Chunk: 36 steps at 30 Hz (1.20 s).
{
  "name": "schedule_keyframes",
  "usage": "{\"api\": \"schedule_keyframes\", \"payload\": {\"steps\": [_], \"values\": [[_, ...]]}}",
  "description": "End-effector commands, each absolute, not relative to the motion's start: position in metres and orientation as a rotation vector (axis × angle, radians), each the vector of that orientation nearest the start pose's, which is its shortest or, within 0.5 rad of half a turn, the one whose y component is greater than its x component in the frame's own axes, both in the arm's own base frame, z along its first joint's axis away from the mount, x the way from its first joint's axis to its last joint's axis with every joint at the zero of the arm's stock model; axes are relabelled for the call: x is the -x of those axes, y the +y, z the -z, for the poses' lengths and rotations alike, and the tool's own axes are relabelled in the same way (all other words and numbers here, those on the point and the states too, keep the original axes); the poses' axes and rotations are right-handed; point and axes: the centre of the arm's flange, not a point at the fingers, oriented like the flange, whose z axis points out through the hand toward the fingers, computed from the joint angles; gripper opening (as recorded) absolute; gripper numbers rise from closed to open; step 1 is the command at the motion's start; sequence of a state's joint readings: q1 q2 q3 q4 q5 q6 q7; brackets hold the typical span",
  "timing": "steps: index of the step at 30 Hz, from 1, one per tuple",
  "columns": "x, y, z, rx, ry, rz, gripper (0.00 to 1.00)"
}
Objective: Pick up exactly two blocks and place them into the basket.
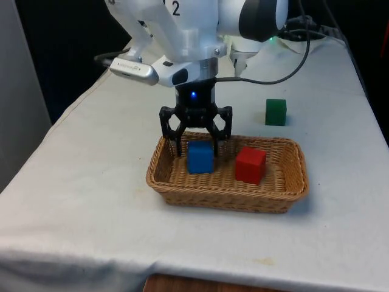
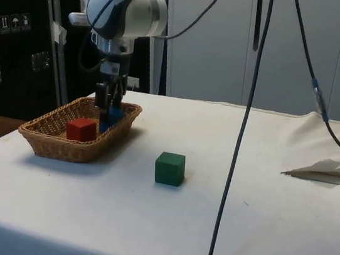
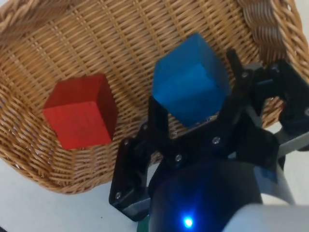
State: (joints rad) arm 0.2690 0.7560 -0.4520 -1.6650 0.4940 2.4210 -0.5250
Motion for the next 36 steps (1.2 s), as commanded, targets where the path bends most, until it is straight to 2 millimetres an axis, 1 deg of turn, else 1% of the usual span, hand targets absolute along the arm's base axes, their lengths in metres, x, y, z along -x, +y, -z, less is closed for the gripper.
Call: {"api": "schedule_keyframes", "payload": {"steps": [1,2,5,6,13,16,17,18,21,22,24,25,28,30,32,36], "values": [[-0.684,-0.086,-0.207,3.128,-0.166,0.174,0.67],[-0.685,-0.087,-0.206,3.12,-0.167,0.181,0.67],[-0.685,-0.087,-0.206,3.118,-0.17,0.183,0.96],[-0.685,-0.088,-0.205,3.118,-0.169,0.182,1.0],[-0.685,-0.088,-0.205,3.118,-0.169,0.181,1.0],[-0.685,-0.088,-0.221,3.124,-0.158,0.186,1.0],[-0.686,-0.088,-0.214,3.123,-0.163,0.189,1.0],[-0.685,-0.087,-0.224,3.123,-0.155,0.188,1.0],[-0.684,-0.087,-0.234,3.121,-0.146,0.19,1.0],[-0.684,-0.086,-0.241,3.119,-0.141,0.193,1.0],[-0.683,-0.086,-0.247,3.117,-0.136,0.195,1.0],[-0.685,-0.086,-0.246,3.108,-0.142,0.202,1.0],[-0.681,-0.086,-0.261,3.115,-0.125,0.202,1.0],[-0.68,-0.086,-0.265,3.112,-0.122,0.205,1.0],[-0.676,-0.088,-0.274,3.106,-0.112,0.205,1.0],[-0.67,-0.088,-0.283,3.1,-0.11,0.205,1.0]]}}
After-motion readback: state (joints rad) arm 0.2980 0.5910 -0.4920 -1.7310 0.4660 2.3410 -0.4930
